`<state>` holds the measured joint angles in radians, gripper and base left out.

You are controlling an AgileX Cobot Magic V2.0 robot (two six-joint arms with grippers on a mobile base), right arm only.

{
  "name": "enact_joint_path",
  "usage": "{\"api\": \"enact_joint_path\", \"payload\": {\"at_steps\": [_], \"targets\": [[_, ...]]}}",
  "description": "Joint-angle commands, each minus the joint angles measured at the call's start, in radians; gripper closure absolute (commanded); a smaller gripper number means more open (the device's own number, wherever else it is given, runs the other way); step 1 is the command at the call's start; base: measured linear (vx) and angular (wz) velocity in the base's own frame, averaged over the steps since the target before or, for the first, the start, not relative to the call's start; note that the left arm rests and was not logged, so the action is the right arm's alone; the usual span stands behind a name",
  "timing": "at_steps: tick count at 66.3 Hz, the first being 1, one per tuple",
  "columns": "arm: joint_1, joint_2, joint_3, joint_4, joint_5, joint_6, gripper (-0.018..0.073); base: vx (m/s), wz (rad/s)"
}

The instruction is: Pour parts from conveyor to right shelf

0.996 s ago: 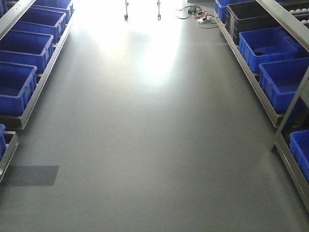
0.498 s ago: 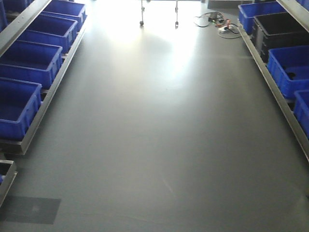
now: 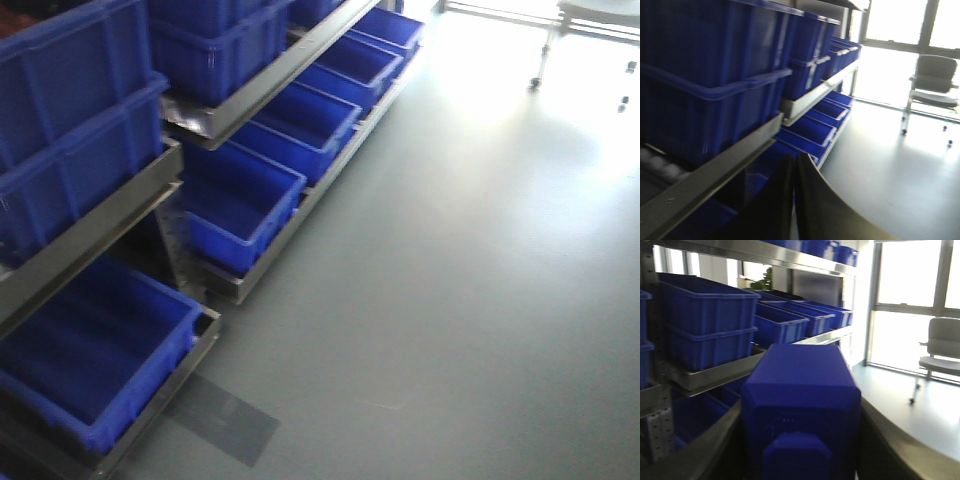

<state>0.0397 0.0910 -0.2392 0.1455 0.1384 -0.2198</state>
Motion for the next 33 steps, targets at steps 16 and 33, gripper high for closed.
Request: {"api": "enact_joint_path", "payload": {"at_steps": [16, 33], "targets": [[-0.006, 0.017, -0.027, 0.0, -0.078, -0.01, 0.0568, 0.24, 0.96], [-0.006, 0.017, -0.027, 0.0, -0.078, -0.01, 0.0568, 0.18, 0.79]]}}
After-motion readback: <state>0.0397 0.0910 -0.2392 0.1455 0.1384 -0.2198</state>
